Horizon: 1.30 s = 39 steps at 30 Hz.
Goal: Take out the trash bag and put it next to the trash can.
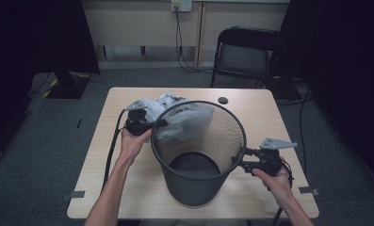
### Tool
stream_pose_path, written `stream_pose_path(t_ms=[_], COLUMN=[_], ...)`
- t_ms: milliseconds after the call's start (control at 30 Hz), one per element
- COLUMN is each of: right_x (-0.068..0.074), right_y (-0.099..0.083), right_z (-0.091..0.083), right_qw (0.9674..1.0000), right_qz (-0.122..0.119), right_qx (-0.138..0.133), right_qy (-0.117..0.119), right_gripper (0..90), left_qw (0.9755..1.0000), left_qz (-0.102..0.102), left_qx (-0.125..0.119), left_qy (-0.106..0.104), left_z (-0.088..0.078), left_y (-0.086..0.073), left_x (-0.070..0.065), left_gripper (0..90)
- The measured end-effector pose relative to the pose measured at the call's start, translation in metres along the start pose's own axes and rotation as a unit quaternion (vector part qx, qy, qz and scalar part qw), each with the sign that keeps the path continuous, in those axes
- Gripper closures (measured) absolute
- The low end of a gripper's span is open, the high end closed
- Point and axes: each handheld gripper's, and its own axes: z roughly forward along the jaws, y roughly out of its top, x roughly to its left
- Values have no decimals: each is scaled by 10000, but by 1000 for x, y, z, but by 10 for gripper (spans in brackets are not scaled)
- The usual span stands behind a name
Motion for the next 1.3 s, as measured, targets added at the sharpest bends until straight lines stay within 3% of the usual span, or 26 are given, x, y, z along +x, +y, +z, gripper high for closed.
stream_pose_path(t_ms=[33, 133, 167, 200, 300, 433, 467, 500, 533, 600, 667, 733, 767, 833, 867, 900, 933, 1000, 1033, 1133, 1267, 1300], right_x=[1, 1, 1, 1, 1, 3, 5, 5, 5, 5, 4, 4, 4, 3, 3, 3, 2, 5, 5, 4, 5, 5], right_y=[-1, -2, -2, -2, -3, -4, -3, -3, -3, -4, -4, -4, -4, -4, -4, -5, -5, -5, -5, -5, -5, -5], right_z=[0, 0, 0, 0, 1, 3, 4, 4, 4, 5, 5, 5, 5, 5, 5, 6, 8, 7, 7, 8, 9, 9], right_qw=[10000, 10000, 10000, 10000, 10000, 9999, 9999, 9999, 9999, 9999, 9999, 9999, 9999, 9999, 9999, 9999, 9998, 9999, 9999, 9998, 9998, 9998], right_qz=[22, 25, 28, 45, 47, 21, 28, 28, 20, 20, 32, 36, 35, 37, 46, 63, 68, 32, 32, 30, 26, 20], right_qx=[18, 26, 39, 57, 64, 107, 126, 126, 128, 126, 134, 125, 122, 123, 126, 153, 164, 163, 163, 179, 191, 191], right_qy=[0, 0, -7, -32, -29, -24, -11, -11, -8, -4, -16, -11, -5, -6, 7, 4, -4, 33, 33, 66, 67, 75], right_gripper=[370, 372, 373, 374, 374, 374, 374, 374, 373, 373, 373, 373, 373, 373, 373, 374, 374, 374, 374, 374, 373, 373], left_qw=[9999, 9998, 9997, 9994, 9990, 9981, 9967, 9967, 9964, 9959, 9974, 9982, 9989, 9987, 9995, 9994, 9993, 9992, 9987, 9969, 9943, 9950], left_qz=[-119, -184, -181, -182, -190, -191, -116, -116, -88, -132, -224, -233, -271, -110, 8, 178, 89, 155, 222, 198, 265, 236], left_qx=[1, 3, 9, -14, -46, 8, 48, 48, 38, -2, -95, -86, -288, -477, -310, 101, 276, 174, 126, 4, -7, -4], left_qy=[78, 82, 178, 292, 408, 578, 806, 806, 837, 895, 683, 546, 231, -109, -87, 270, 248, 333, 439, 764, 1029, 971], left_z=[-7, -17, -21, -32, -43, -59, -64, -64, -66, -68, -66, -59, -55, -45, -35, -25, -18, -21, -26, -44, -67, -73], left_y=[0, -2, -2, -3, -5, -10, -12, -12, -14, -16, -18, -19, -17, -15, -15, -15, -16, -16, -16, -15, -21, -23], left_x=[4, 8, 10, 11, 13, 15, 16, 16, 16, 17, 20, 18, 14, 5, 3, 3, 6, 4, 4, 6, 10, 12], left_gripper=[513, 417, 417, 347, 272, 238, 260, 341, 341, 576, 827, 855, 871, 878, 877, 858, 732, 379, 379, 211, 177, 178])
